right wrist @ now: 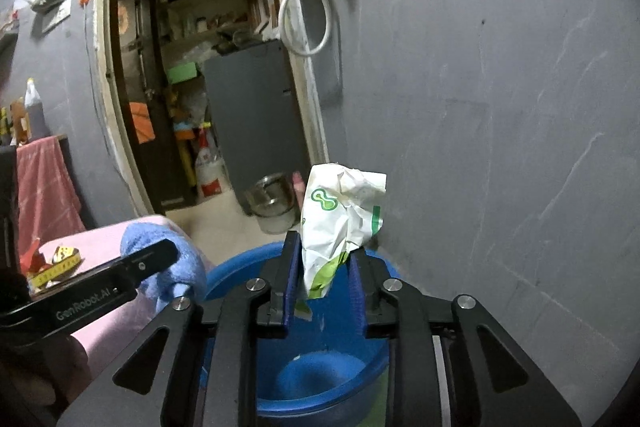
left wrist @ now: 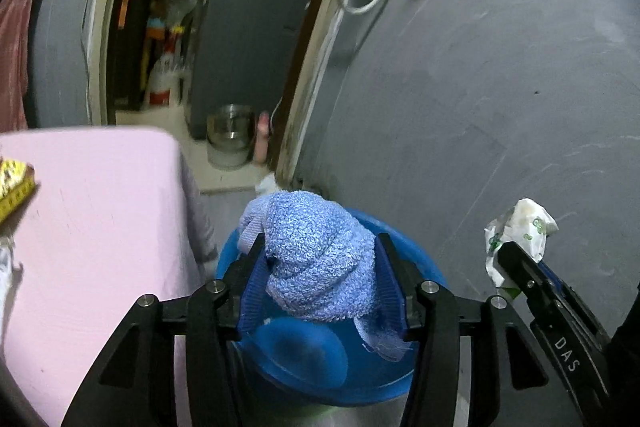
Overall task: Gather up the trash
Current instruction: 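Carry both items over the blue bucket and open both tools to drop them, then move both tools back to the table toward the remaining trash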
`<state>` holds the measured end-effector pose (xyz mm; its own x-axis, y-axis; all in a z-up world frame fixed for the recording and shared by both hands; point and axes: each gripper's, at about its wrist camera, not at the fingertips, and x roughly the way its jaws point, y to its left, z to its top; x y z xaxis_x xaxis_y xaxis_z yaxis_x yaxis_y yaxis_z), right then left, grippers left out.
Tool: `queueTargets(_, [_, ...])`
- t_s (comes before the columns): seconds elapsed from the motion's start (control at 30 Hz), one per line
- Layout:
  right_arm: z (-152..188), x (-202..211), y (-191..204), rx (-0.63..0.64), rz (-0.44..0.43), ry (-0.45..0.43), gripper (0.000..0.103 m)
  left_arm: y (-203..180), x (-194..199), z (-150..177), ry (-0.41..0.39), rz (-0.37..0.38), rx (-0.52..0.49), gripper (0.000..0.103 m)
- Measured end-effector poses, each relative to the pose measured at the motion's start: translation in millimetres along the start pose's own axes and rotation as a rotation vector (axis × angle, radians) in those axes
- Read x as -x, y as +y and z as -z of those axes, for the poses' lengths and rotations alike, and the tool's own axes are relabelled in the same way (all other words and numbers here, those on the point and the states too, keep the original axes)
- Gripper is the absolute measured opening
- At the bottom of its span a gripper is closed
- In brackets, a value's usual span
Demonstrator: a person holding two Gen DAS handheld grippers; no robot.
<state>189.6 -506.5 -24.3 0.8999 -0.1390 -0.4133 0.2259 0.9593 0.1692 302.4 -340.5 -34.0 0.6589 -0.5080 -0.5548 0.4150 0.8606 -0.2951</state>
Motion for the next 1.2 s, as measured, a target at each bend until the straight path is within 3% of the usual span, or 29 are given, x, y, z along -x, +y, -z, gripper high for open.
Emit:
queueTargets(0.17, [3, -13, -1, -0.003, -0.014, 0.055, 0.028, 8, -2, 7, 0.023, -0.014, 0.042, 0.047])
queueTargets(0.3, [2, -12, -1, -0.004, -0.023, 0.058, 0.031, 8, 11, 6, -0.001, -0.015, 0.043, 0.051])
queueTargets(0.43, [-6, -14, 2, 0.001, -0.017, 0.036, 0.04, 10, 25, 4, -0.022, -0.013, 0.037, 0.054])
queueTargets(0.53, [-10, -5, 8, 0.019, -0.012, -0.012, 0.055, 12, 41, -2, -0.058, -0.035, 0.016, 0.054])
queueTargets(0.6, [-13, 5, 13, 0.024, -0.016, -0.05, 0.063, 15, 54, -4, -0.089, -0.051, 0.004, 0.066])
queueTargets(0.67, [-17, 12, 17, 0.021, -0.024, -0.081, 0.078, 21, 73, -6, -0.145, -0.072, 0.002, 0.076])
queueTargets(0.73, [-23, 20, 24, 0.017, -0.03, -0.118, 0.082, 26, 89, -6, -0.184, -0.089, -0.005, 0.08])
queueTargets(0.8, [-27, 27, 31, 0.021, -0.041, -0.155, 0.087, 33, 106, -8, -0.218, -0.13, -0.014, 0.091])
queueTargets(0.9, [-31, 37, 43, 0.024, -0.061, -0.2, 0.103, 46, 131, -8, -0.282, -0.169, -0.015, 0.094])
queueTargets(0.97, [-33, 45, 52, 0.027, -0.081, -0.237, 0.103, 57, 148, -7, -0.307, -0.193, -0.007, 0.099])
queueTargets(1.2, [-37, 59, 84, 0.037, -0.155, -0.292, 0.103, 92, 199, 6, -0.356, -0.255, 0.016, 0.1])
